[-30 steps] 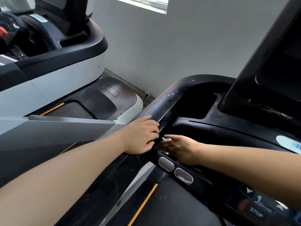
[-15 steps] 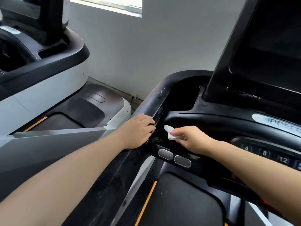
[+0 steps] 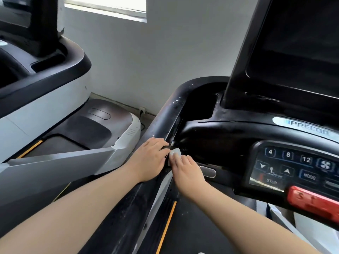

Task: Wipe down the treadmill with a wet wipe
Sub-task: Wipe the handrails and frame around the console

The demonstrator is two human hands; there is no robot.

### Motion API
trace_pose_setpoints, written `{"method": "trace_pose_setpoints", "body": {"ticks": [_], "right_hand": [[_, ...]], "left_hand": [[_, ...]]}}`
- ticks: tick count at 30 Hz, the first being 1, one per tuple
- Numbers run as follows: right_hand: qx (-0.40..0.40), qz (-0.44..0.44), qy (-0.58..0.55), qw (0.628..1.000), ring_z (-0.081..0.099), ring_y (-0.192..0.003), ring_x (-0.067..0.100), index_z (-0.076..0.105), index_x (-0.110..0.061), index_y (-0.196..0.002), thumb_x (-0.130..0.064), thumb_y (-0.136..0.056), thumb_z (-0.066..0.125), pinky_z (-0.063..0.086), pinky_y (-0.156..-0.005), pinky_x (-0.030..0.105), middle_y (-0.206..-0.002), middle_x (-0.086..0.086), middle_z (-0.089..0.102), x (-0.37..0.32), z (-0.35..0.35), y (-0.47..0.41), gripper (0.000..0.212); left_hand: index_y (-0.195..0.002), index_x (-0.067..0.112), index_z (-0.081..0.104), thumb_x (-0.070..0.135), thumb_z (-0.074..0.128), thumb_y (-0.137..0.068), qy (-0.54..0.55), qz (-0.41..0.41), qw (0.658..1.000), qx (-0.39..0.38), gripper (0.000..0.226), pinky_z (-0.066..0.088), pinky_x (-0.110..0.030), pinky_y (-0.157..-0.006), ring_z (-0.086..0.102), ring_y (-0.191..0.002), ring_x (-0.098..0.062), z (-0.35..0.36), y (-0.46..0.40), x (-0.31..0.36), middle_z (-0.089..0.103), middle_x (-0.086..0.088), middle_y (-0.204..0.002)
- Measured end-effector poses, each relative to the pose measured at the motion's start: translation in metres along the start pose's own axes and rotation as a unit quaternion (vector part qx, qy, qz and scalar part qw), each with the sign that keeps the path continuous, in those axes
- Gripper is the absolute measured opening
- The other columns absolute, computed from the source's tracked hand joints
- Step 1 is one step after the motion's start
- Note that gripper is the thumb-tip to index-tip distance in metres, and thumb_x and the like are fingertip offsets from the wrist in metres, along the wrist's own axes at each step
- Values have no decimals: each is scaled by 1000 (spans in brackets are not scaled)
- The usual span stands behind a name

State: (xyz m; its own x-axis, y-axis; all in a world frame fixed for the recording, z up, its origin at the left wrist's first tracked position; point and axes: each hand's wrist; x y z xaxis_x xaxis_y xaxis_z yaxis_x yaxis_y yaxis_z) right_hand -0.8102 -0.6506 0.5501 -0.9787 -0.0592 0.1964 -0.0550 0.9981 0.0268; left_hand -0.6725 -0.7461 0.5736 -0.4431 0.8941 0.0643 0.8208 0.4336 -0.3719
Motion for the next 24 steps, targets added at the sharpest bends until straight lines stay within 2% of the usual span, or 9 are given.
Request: {"method": "trace_pose_setpoints", "body": {"ticks": [3, 6, 9, 12, 14, 18, 20, 24], "right_hand": [[32, 25, 21, 999, 61, -76, 25, 65, -2, -115, -28, -47, 80, 52, -83, 37, -99, 11, 65, 20, 1, 28, 74], [69, 68, 37, 995, 63, -88, 27, 65, -1, -115, -31, -48, 84, 51, -89, 41, -104, 12, 64, 37, 4, 62, 75], [65, 104, 26, 992, 61, -94, 29, 63, 0, -116, -33, -51, 83, 50, -92, 45, -108, 13, 63, 36, 4, 73, 76], [71, 110, 21, 991, 57, -85, 27, 60, -1, -117, -39, -55, 81, 48, -93, 44, -104, 9, 60, 19, 8, 51, 76], [92, 98, 12, 991, 57, -80, 25, 61, -4, -117, -37, -54, 80, 49, -91, 43, -98, 8, 61, 6, 10, 28, 74], [109, 98, -6, 989, 61, -84, 25, 56, -3, -124, -26, -61, 57, 49, -92, 38, -98, 8, 64, -18, 14, -4, 67], [98, 105, 1, 990, 60, -85, 23, 49, -5, -123, -25, -62, 60, 42, -98, 38, -100, 6, 62, -23, 15, -4, 66], [91, 121, 62, 987, 58, -73, 20, 63, -11, -114, -23, -56, 74, 44, -100, 42, -84, 1, 59, 4, 13, 19, 60]], "left_hand": [[-89, 14, 73, 22, 36, -79, -6, 7, 1000, 0, 39, 30, -33, -101, 55, -105, -20, -1, 1, 1, 67, -4, -100], [-88, 14, 74, 23, 36, -78, -6, 10, 1000, -1, 40, 46, -37, -96, 62, -100, -24, 0, 0, 1, 68, -3, -97], [-87, 14, 73, 23, 36, -79, 11, 3, 1000, 5, 40, 50, -44, -92, 57, -100, -21, 1, -1, 0, 67, -2, -96], [-88, 13, 73, 23, 36, -79, 21, 5, 1000, 18, 39, 50, -46, -93, 50, -102, -18, 4, -2, -1, 67, -2, -96], [-88, 13, 73, 22, 36, -80, 22, 8, 999, 26, 39, 49, -46, -94, 47, -102, -17, 5, -2, -1, 67, -3, -97], [-86, 14, 73, 21, 36, -81, 21, 10, 999, 31, 38, 49, -45, -95, 53, -101, -19, 7, -1, -2, 67, -2, -97], [-85, 14, 73, 21, 36, -81, 17, 14, 999, 31, 37, 48, -44, -95, 57, -100, -20, 7, -1, -3, 67, -2, -96], [-88, 13, 73, 22, 36, -81, 16, 20, 999, 29, 39, 47, -44, -95, 57, -100, -20, 5, -1, -3, 67, -2, -96]]}}
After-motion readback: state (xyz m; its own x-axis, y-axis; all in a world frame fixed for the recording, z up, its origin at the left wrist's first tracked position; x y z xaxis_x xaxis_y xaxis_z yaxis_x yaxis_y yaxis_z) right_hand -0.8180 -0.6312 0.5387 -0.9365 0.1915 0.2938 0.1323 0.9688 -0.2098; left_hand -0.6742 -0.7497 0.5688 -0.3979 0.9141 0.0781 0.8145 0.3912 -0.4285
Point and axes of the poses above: each hand's wrist, its own y-axis away from the middle knuckle, its own z-axis out of the palm, x = y × z
